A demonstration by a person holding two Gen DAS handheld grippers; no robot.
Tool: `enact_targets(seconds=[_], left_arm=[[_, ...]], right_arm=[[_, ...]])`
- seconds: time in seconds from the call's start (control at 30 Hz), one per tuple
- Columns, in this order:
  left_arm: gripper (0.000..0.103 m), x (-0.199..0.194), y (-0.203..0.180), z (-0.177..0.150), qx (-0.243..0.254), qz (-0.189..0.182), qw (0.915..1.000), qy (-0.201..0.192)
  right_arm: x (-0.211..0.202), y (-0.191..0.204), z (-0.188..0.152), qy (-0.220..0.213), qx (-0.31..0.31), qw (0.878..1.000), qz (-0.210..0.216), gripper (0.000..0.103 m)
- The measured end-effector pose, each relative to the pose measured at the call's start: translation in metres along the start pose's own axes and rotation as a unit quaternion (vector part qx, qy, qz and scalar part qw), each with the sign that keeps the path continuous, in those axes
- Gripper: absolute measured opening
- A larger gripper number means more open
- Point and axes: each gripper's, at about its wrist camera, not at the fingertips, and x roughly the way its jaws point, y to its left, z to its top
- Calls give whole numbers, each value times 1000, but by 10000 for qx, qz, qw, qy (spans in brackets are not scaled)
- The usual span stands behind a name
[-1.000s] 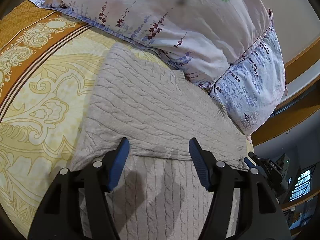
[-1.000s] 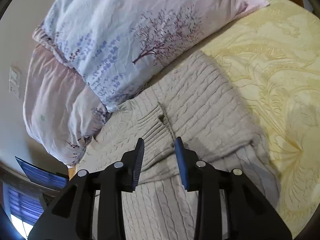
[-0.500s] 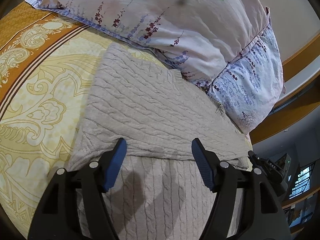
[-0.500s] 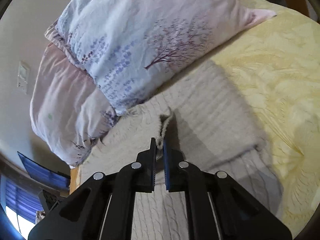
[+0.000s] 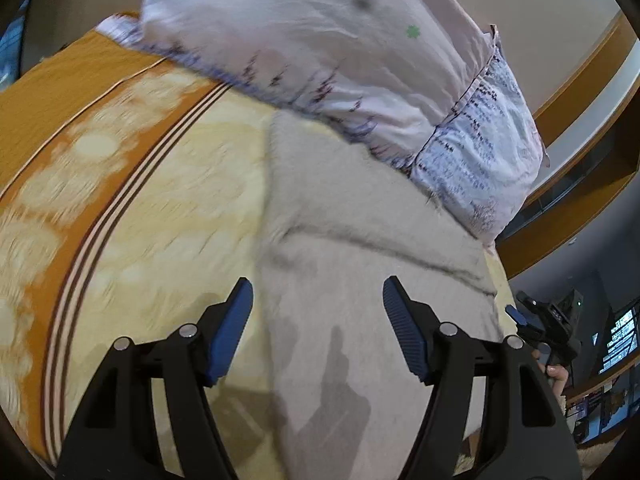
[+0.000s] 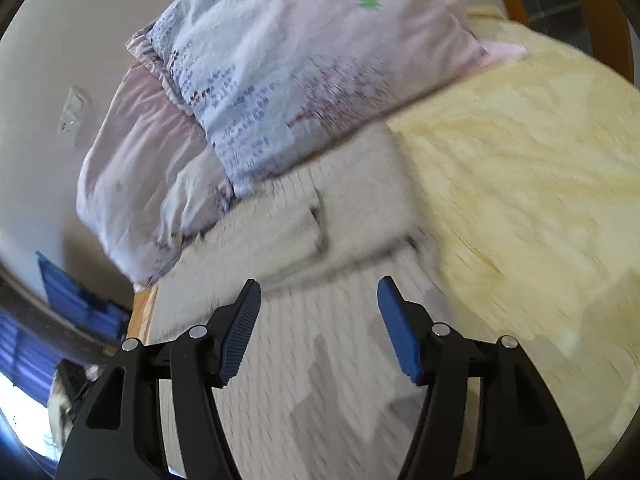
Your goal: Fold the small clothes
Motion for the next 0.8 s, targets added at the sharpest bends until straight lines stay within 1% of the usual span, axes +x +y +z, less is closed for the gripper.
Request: enact_targets(seconds=[0.03,0.1,0.2,0.27,0.33,0.4,0.47,0.5,0.6,0.63,0.7,0.73,0.8], left_arm=[[66,-3,5,-6,-29,-35,10000,30],[66,-8,9,-18,-42,-109,9999,88],[66,-12,9,-33,-32,-189,9997,142],[66,-11,9,-41,-79,-231,9994,242],[65,-13,9,-48,-70,-209,9995,217],[64,-16,9,-52,-81,-226,9994,242],[64,-18,9,-54,-110,-296,9991,275],[63,-18,9,-56,-100,-320,9990,289],[62,-20,4,-64,-37,-391,9987,322],[61,-20,4,-66,-50,-448,9983,356],[53,-18,4,-72,-160,-681,9963,492],[52,-17,3,-74,-191,-755,9956,522],[49,-19,1,-80,-144,-794,9953,532]], right_arm=[[-5,-6,-5,55,41,10000,16,62],[-15,-15,-16,163,95,9998,6,56],[-29,-27,-31,244,119,9996,-85,54],[-35,-31,-40,265,133,9995,-63,54],[-37,-36,-49,316,180,9993,-91,54],[-38,-43,-58,382,280,9989,-69,50],[-39,-46,-62,389,369,9985,93,49],[-39,-46,-63,403,407,9982,166,46],[-36,-48,-71,590,533,9956,502,39],[-35,-49,-73,624,560,9946,604,39],[-34,-50,-77,737,674,9911,882,35],[-34,-50,-79,778,714,9895,991,34],[-34,-50,-83,859,748,9866,1171,32]])
